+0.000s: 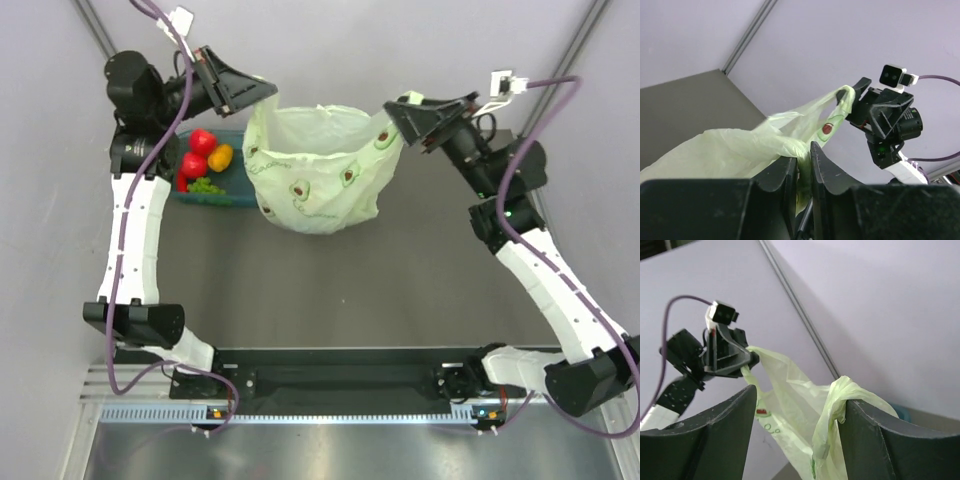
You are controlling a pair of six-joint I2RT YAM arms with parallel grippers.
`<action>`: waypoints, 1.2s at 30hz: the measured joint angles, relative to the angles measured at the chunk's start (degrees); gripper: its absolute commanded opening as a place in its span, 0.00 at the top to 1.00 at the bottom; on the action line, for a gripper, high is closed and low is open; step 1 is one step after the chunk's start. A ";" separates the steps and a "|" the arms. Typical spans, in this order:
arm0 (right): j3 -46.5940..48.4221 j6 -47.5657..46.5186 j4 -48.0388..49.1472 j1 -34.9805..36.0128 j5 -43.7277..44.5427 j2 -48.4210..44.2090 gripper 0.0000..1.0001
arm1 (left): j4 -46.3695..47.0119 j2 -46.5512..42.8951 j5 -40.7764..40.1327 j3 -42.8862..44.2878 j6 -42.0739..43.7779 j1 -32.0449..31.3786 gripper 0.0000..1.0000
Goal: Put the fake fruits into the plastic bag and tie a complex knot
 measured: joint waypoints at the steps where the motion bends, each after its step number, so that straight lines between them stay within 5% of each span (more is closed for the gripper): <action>1: 0.72 0.61 0.26 -0.94 -0.90 -0.70 0.36 | 1.64 -0.15 0.37 0.22 -1.49 0.37 0.80; 10: -7.08 4.79 5.44 -1.86 -7.80 -3.08 0.36 | 7.34 -4.57 0.50 -19.19 -4.11 0.63 0.79; 36: -11.74 3.98 0.55 -3.56 -14.14 -2.01 0.30 | 3.61 -5.95 -1.07 -25.24 2.91 0.61 0.73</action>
